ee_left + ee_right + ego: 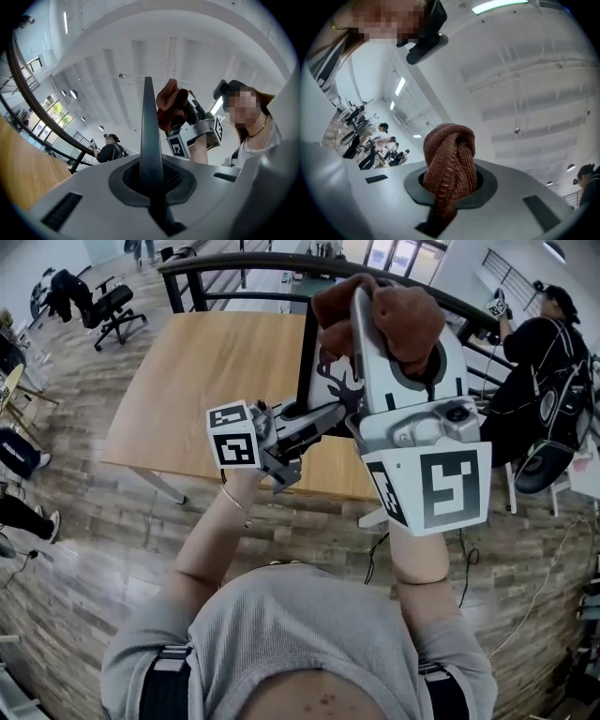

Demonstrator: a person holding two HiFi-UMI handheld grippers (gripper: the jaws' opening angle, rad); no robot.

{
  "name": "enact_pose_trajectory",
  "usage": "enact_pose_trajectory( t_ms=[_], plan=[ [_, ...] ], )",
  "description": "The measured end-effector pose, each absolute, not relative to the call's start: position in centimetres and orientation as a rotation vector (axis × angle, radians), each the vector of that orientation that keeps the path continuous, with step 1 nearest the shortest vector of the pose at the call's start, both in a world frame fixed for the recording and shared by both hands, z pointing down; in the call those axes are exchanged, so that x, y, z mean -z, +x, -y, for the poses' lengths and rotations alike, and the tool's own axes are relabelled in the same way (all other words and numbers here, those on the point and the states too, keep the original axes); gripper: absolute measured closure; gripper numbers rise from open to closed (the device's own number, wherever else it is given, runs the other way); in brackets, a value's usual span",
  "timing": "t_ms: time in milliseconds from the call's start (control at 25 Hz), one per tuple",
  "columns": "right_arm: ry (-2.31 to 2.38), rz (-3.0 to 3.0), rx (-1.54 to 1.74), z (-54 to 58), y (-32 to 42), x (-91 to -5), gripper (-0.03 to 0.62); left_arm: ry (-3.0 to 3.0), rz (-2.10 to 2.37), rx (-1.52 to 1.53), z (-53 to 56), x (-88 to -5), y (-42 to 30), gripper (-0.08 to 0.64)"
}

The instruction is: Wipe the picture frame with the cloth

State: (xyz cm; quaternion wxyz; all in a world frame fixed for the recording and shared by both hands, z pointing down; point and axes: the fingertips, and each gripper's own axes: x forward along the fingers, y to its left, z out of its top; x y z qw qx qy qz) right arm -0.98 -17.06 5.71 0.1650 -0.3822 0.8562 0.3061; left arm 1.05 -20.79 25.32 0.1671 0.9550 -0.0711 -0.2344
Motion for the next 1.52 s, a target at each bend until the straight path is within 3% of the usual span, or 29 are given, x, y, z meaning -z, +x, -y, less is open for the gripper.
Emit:
enact_pose_trajectory(
  t_ms=[1520],
  plan=[
    [-1.098,-2.784,-0.694,18.5,-4.0,-17.7,0.546,2.694,0.289,0.684,20.6,-25.1,0.9,0.543]
  ],
)
